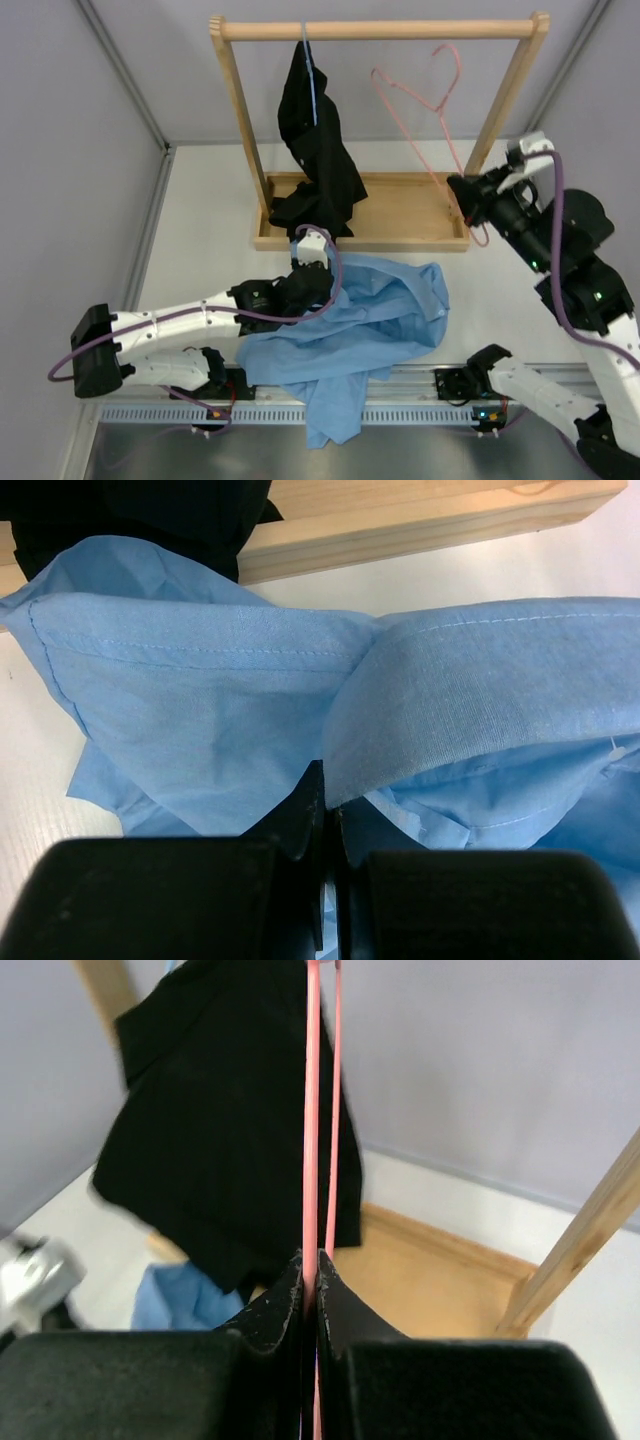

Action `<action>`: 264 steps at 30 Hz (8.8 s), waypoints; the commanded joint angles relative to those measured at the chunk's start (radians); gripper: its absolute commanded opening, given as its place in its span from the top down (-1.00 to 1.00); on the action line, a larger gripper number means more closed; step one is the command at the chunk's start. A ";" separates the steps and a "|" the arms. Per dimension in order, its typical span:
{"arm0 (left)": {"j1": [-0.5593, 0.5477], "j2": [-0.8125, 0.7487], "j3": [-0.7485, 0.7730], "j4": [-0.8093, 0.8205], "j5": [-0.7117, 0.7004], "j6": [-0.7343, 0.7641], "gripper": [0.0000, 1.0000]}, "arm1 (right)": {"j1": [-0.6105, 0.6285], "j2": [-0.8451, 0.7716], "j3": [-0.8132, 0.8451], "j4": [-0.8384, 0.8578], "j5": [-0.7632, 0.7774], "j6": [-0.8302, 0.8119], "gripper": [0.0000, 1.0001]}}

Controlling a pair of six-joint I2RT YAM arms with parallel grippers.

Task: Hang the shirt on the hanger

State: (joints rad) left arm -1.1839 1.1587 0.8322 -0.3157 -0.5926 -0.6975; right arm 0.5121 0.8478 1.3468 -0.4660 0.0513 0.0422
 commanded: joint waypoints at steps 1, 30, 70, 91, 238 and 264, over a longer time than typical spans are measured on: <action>0.027 -0.019 0.045 0.021 -0.015 -0.017 1.00 | -0.012 -0.091 -0.032 -0.222 -0.204 0.036 1.00; 0.165 0.010 0.108 0.018 0.264 0.007 1.00 | -0.004 -0.636 -0.262 -0.817 -0.383 0.087 1.00; -0.149 -0.005 0.651 -0.276 0.292 0.268 1.00 | -0.001 -0.395 -0.591 0.279 -0.786 0.426 1.00; -0.171 0.130 0.783 -0.473 0.071 0.348 1.00 | 0.000 -0.432 -0.782 0.652 -0.866 0.533 1.00; -0.037 -0.237 0.447 0.012 0.206 0.581 1.00 | 0.009 -0.288 -0.873 0.560 -0.455 0.421 0.95; -0.039 -0.346 0.228 -0.256 0.355 0.618 1.00 | -0.121 -0.015 -0.413 0.006 -0.245 0.222 1.00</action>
State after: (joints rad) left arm -1.2224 0.8307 1.0702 -0.5213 -0.2646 -0.0666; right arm 0.4274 0.8337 0.8673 -0.4194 -0.2321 0.3038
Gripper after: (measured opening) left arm 0.093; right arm 0.009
